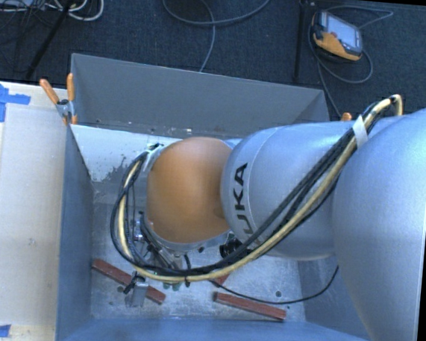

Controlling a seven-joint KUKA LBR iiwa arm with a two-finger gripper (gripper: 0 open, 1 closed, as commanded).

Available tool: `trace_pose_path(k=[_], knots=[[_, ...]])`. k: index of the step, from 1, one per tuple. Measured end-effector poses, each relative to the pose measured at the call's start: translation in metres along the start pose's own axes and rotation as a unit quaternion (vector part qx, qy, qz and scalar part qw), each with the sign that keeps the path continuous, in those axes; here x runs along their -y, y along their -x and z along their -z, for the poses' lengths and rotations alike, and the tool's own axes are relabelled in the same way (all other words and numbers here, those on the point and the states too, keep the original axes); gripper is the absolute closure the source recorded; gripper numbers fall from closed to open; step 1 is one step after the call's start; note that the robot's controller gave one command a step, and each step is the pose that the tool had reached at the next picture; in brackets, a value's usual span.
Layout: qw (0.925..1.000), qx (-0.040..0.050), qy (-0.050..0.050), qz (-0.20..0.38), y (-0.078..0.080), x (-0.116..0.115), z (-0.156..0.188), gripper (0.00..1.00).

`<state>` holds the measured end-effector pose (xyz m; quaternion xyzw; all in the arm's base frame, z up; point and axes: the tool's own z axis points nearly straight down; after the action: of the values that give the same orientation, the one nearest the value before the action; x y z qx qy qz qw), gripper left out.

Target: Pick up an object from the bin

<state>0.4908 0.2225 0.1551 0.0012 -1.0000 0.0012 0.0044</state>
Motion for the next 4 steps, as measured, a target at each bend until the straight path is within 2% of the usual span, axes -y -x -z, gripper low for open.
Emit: trace_pose_path(k=[1,2,3,4], knots=[[0.9832,0.0009,0.0,-0.182,-0.003,0.008,-0.088,0.0],[0.9242,0.0033,0.002,-0.382,0.004,0.002,-0.055,0.0],[0.8867,0.0025,0.002,-0.462,0.013,0.022,-0.056,0.0],[0.8345,0.0016,0.001,-0.551,0.006,-0.021,-0.087,0.0]])
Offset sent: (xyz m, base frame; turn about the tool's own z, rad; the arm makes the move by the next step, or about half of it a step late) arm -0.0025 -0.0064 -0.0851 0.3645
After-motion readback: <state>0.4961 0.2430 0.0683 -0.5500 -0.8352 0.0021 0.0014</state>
